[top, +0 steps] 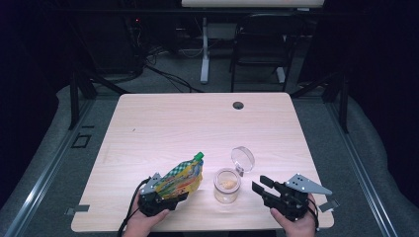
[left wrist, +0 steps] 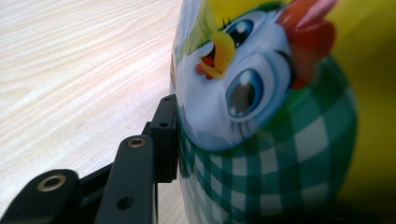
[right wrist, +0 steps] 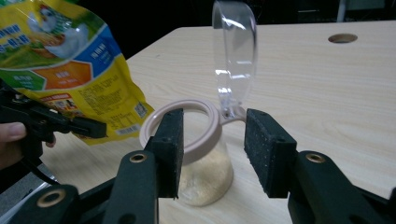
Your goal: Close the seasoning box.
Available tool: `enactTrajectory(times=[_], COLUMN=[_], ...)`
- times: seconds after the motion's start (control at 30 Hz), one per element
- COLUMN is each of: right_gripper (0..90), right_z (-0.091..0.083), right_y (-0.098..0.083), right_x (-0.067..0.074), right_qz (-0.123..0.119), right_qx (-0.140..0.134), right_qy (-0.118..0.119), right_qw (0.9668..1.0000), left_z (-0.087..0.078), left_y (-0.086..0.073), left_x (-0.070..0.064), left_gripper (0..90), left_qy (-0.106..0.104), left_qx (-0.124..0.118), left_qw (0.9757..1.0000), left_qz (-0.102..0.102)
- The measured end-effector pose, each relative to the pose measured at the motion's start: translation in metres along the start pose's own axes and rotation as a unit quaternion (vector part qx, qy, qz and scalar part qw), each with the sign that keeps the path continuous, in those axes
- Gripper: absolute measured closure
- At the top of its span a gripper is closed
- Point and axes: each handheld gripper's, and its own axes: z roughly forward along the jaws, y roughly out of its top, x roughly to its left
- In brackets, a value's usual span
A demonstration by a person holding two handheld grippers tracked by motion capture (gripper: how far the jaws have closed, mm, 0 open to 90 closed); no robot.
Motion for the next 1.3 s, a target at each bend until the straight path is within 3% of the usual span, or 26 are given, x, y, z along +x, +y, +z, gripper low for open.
enactTrajectory(times=[0.27,0.47,0.73,0.97,1.3], right_gripper=[58.5,58.6,58.9,59.6,64.6], right_z=[0.000,0.011,0.035,0.042,0.046], right_y=[0.021,0.039,0.054,0.056,0.043], right_x=[0.020,0.031,0.041,0.049,0.052], right_qz=[-0.034,-0.050,-0.056,-0.069,-0.075], right_qx=[0.000,0.007,0.014,0.017,0.025], right_qy=[-0.001,0.014,0.024,0.036,0.043], right_qw=[0.9994,0.9986,0.9981,0.9968,0.9960], left_z=[-0.002,-0.006,-0.009,-0.008,-0.011], left_y=[0.005,0.007,0.007,0.006,0.006], left_x=[-0.001,0.002,0.005,0.004,0.001], left_gripper=[59.2,59.2,59.2,59.2,59.2], left_qy=[0.048,0.090,0.103,0.116,0.148], left_qx=[0.008,0.014,0.013,0.023,0.039], left_qw=[0.9986,0.9955,0.9942,0.9920,0.9858], left_qz=[0.019,0.028,0.030,0.044,0.069])
